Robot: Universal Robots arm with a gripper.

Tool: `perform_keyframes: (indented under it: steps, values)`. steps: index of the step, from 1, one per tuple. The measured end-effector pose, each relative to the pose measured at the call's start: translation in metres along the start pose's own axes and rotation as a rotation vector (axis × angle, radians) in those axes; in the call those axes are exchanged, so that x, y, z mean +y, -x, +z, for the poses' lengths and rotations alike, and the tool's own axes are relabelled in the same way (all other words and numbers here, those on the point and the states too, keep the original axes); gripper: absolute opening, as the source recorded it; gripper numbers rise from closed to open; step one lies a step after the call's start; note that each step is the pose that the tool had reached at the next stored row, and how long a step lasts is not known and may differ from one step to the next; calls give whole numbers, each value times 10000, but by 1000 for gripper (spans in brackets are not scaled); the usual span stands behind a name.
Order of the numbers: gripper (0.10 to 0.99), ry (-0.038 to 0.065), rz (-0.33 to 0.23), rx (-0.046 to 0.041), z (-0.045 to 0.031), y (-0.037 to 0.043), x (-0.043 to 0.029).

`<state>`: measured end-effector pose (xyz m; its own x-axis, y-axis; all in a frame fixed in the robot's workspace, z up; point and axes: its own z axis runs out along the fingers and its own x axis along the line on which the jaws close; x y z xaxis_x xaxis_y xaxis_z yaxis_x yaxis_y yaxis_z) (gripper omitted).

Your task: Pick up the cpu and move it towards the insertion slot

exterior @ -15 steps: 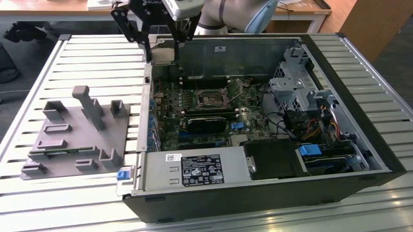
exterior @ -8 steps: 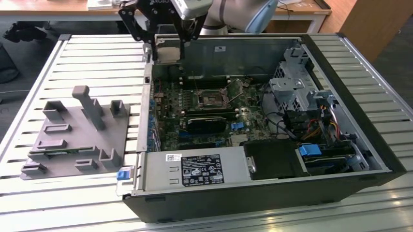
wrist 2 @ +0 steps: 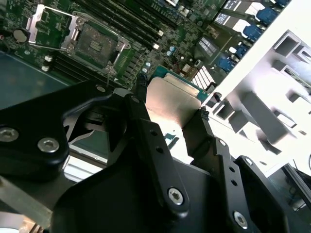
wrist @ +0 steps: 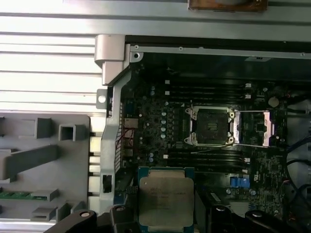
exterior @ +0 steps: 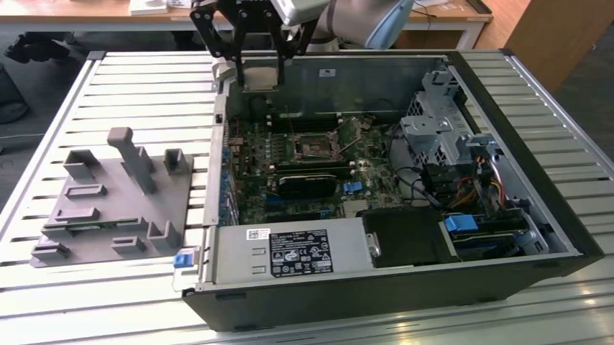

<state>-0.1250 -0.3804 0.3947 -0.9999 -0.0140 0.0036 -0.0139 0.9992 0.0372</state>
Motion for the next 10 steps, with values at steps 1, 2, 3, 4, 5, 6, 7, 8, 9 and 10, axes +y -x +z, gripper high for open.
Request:
perform_keyframes:
  steps: [1, 2, 3, 4, 5, 6, 7, 8, 9, 10]
  values:
    - [541, 0, 0, 0, 1, 22, 9]
    - [541, 0, 0, -1, 2, 53, 20]
    - [541, 1, 1, -1, 4, 86, 31]
    - [541, 1, 1, -1, 5, 120, 43]
    - [541, 1, -1, -1, 6, 154, 56]
    - [541, 0, 0, -1, 6, 188, 70]
    - [541, 1, -1, -1, 8, 217, 86]
    - [541, 0, -1, -1, 9, 242, 105]
    - [541, 0, 0, -1, 10, 265, 128]
    - [541, 0, 0, -1, 12, 286, 152]
